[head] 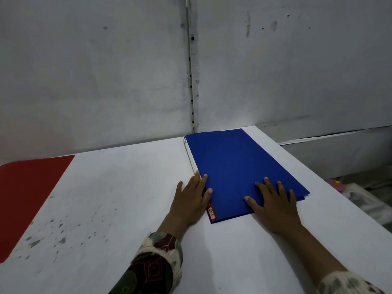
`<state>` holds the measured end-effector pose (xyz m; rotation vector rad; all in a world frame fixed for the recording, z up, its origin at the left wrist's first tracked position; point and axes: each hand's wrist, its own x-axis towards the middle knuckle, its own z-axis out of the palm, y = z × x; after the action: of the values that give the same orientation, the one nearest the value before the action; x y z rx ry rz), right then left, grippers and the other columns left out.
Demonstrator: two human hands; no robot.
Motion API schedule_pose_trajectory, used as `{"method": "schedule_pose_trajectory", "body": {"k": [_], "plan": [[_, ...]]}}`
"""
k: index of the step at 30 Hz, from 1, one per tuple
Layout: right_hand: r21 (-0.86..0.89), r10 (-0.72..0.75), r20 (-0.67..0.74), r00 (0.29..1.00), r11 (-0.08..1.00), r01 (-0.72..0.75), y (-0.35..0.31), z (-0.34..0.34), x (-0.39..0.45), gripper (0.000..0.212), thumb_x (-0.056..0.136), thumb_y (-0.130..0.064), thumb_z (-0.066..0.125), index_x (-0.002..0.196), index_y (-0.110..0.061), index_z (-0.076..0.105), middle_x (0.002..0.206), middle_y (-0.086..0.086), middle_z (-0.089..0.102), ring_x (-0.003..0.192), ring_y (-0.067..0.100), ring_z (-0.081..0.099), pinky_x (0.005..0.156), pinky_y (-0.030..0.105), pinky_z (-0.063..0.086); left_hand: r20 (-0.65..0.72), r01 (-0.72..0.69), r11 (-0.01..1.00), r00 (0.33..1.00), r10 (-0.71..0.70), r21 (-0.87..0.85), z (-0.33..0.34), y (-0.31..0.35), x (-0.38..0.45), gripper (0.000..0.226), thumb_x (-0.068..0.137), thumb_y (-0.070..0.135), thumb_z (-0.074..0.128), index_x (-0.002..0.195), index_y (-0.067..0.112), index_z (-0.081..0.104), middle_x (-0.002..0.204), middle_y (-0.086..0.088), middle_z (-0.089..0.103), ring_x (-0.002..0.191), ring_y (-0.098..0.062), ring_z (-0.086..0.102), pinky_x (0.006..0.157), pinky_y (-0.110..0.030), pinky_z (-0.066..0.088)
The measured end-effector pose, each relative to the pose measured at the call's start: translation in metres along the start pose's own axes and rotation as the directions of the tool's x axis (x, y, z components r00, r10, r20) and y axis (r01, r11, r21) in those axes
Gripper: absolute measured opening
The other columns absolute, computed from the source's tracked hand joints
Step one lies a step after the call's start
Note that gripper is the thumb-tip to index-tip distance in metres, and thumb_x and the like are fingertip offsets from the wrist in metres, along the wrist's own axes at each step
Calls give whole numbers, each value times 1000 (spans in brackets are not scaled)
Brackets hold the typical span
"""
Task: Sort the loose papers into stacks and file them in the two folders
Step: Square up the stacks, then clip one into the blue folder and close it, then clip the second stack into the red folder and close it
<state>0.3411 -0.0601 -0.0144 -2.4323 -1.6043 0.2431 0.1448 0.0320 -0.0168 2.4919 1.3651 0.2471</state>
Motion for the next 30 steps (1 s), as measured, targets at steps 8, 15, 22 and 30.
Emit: {"method": "schedule_pose_trajectory", "body": {"k": [8,15,22,30], "plan": [[-12,95,-53,994,995,-95,8,-1,37,56,98,-47,20,149,-29,6,159,-2,-1,146,28,-4,118,46,-2,25,6,999,1000,-7,35,5,10,41,57,98,46,12,148,26,-5,158,4,-6,146,-12,-1,117,-43,-3],[31,91,-190,978,996,-86,5,2,43,51,98,-39,32,144,-17,31,155,6,22,145,28,11,117,44,5,-13,30,1000,999,-31,-6,7,10,49,57,98,47,11,148,27,-6,158,6,-5,146,-13,-1,117,-41,-2],[-25,-122,-311,942,992,120,-10,10,15,38,73,-29,59,90,2,71,98,22,71,99,40,66,80,49,53,-125,233,968,962,-243,-89,7,13,1,53,100,37,14,149,20,5,158,-1,2,146,-16,2,118,-38,-1],[-46,-444,-180,878,895,443,-89,31,-50,42,81,-36,44,94,-8,72,102,14,72,96,31,69,77,41,56,-193,148,988,971,-138,38,-2,-12,-92,46,101,23,20,147,18,21,156,1,16,145,-13,11,118,-33,1]]}}
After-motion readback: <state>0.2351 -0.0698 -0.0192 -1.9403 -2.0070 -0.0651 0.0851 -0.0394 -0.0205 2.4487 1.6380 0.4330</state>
